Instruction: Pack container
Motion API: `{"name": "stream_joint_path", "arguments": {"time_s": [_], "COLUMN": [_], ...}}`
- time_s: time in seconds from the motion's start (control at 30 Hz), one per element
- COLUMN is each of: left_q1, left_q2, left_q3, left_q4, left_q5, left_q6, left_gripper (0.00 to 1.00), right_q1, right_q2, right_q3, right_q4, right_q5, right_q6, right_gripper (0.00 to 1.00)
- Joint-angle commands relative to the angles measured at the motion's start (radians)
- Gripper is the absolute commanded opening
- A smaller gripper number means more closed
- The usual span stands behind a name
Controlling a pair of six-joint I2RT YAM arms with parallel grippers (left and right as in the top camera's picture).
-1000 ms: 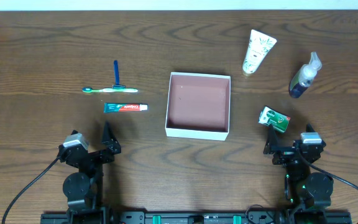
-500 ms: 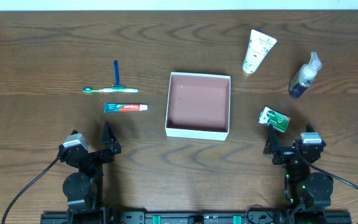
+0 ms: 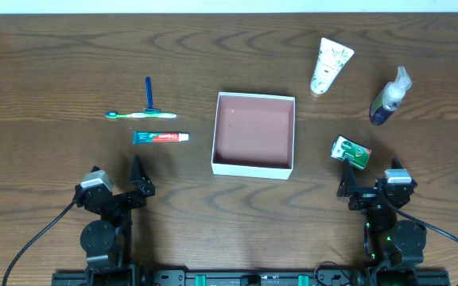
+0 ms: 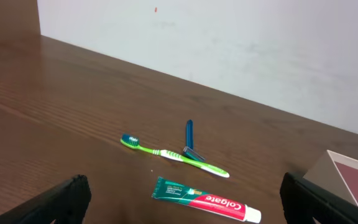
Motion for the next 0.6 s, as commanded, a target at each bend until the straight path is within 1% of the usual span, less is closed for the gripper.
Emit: {"name": "stream_joint_path", "arguments": {"time_s": [0.0, 0.57], "left_q1": [0.006, 0.006], "left_q2": [0.006, 0.006], "left_q3": [-0.019, -0.019], "left_q4": [-0.032, -0.032], "left_q5": [-0.005, -0.005], "left_q6": [0.013, 0.013], "left_gripper": [0.98, 0.98], "right_q1": [0.009, 0.009], "right_q2": [-0.008, -0.008], "right_q3": [-0.007, -0.007], "right_q4": [0.005, 0.012], "right_q5": [-0.007, -0.008], "right_q6": [0.0, 0.0], "right_gripper": [0.99, 0.99]}}
